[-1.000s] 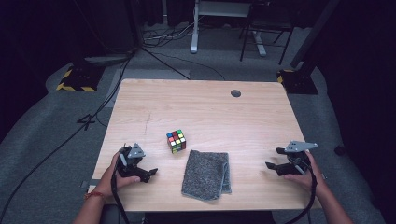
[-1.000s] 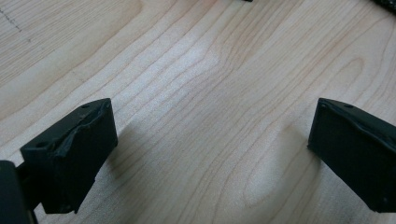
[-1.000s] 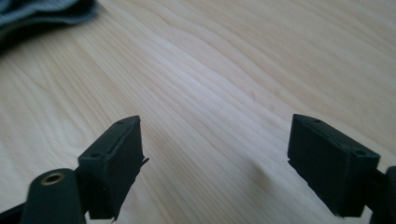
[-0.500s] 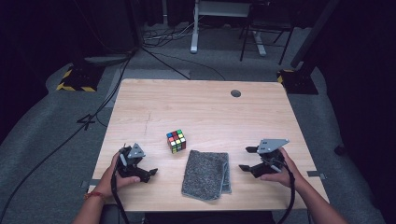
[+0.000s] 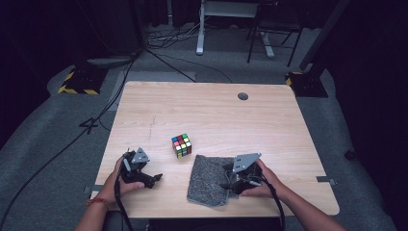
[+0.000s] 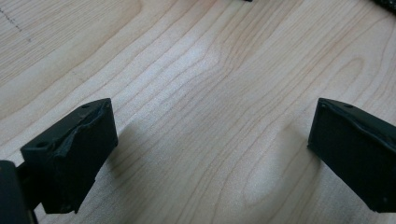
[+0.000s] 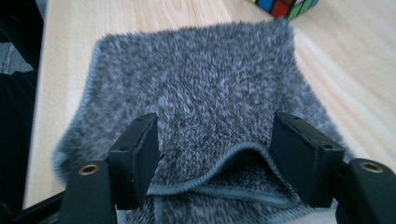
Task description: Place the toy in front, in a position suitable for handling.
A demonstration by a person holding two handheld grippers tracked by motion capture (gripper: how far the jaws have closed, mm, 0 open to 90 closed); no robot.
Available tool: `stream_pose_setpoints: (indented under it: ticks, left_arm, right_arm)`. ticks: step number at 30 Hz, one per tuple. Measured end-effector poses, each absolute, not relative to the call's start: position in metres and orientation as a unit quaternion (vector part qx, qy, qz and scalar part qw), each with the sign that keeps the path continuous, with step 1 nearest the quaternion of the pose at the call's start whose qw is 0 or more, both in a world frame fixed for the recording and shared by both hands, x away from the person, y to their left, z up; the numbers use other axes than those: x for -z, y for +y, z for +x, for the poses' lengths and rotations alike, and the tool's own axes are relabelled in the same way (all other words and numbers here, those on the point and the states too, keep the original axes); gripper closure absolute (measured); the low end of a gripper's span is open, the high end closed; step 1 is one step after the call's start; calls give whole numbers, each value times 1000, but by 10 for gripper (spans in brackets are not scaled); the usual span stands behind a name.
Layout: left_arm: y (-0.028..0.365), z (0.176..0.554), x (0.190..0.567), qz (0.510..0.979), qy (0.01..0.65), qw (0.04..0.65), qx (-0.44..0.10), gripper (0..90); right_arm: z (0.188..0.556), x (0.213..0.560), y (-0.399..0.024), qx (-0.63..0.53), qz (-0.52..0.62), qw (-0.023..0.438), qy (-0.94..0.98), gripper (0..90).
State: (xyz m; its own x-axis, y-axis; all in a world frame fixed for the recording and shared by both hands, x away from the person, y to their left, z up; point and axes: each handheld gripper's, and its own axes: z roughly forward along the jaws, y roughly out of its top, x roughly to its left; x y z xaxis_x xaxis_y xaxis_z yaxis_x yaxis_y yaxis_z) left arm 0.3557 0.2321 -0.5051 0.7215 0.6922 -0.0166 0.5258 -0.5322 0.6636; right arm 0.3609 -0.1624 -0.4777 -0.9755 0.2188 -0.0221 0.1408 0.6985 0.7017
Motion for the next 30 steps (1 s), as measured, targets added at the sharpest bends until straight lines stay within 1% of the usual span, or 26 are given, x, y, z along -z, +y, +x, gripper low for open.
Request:
stream_pose_setpoints:
  ticks: [4, 8, 11, 14, 18, 20, 21, 26, 29, 30]
  left_arm:
    - [232, 355, 505, 867, 351, 332, -125, 17]
    - [232, 355, 505, 866, 351, 333, -125, 17]
    - [232, 355, 505, 866, 351, 333, -125, 17]
    - [232, 354, 505, 866, 351, 333, -126, 17]
    - [232, 354, 505, 866, 352, 333, -125, 17]
    - [232, 355, 505, 866, 350, 333, -125, 16]
    - [231, 355, 505, 866, 351, 334, -124, 16]
    - [223, 364, 505, 875, 331, 335, -114, 4]
    - [217, 372, 505, 879, 320, 336, -112, 2]
    - [215, 376, 505, 881, 315, 336, -110, 2]
  right_arm:
    - [363, 488, -161, -358, 103, 60, 926, 314]
    - [367, 491, -164, -357, 113, 55, 926, 313]
    - [368, 493, -169, -363, 122, 46, 922, 326]
    - [368, 494, -172, -366, 126, 48, 921, 336]
    - [368, 493, -179, -363, 133, 47, 921, 375]
    - [368, 492, -190, -363, 141, 50, 920, 388]
    - [368, 492, -190, -363, 141, 50, 920, 388]
    - [372, 492, -217, -359, 166, 58, 917, 387]
    - [376, 492, -237, -358, 186, 68, 913, 386]
    - [378, 491, -251, -355, 200, 74, 910, 380]
